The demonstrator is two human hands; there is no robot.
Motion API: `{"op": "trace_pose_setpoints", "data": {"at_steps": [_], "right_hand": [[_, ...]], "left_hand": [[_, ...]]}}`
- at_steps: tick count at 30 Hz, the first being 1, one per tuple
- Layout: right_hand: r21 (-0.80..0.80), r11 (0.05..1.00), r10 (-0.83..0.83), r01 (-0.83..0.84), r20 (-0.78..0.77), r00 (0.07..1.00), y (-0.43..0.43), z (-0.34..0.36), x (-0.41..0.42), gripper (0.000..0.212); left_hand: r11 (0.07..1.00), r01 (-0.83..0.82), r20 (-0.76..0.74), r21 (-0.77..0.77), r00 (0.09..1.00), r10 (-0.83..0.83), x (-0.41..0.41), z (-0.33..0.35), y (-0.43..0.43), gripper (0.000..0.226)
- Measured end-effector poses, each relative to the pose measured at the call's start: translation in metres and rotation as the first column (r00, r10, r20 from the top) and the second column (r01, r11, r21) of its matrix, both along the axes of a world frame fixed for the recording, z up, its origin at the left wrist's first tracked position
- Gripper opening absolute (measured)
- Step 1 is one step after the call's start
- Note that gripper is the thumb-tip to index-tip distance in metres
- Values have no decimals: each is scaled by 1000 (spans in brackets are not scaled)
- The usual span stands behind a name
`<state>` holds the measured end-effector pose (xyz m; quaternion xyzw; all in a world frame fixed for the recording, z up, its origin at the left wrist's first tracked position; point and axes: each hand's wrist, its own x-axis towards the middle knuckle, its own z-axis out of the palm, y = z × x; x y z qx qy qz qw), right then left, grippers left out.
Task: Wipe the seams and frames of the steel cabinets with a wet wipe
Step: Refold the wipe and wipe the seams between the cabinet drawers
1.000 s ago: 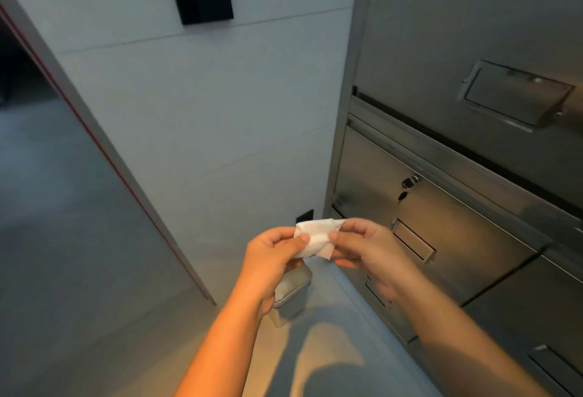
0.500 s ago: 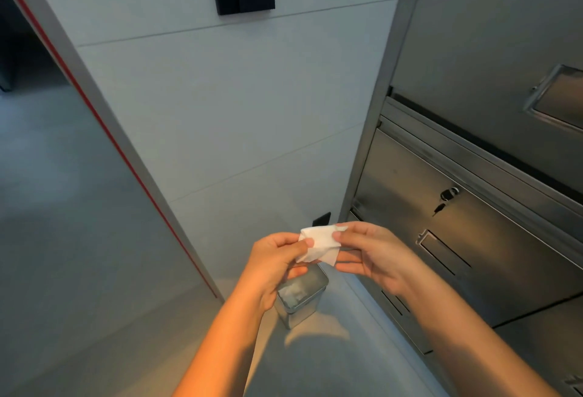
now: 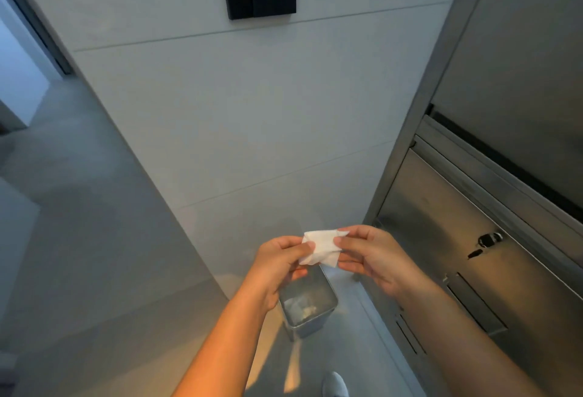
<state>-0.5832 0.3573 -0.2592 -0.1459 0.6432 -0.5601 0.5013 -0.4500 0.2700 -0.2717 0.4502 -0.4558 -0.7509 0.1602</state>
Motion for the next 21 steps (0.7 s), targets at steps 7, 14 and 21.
{"op": "trace_pose_setpoints", "data": {"at_steps": [7,14,21], "right_hand": [[15,999,35,-34,-57,998,-28,-6,-33,10],[49,997,61,-56,-95,994,-50,-20,-57,10],[110,990,102,-85,-159,982,-66,-33,-70,11]], "left_hand": [[997,-39,69,-60,997,44,-30,3,-17,11],[996,-52,138,-70,989,62,-42,-3,-32,8],[991,-126,170,-50,976,133,-41,-13,-45,12]]}}
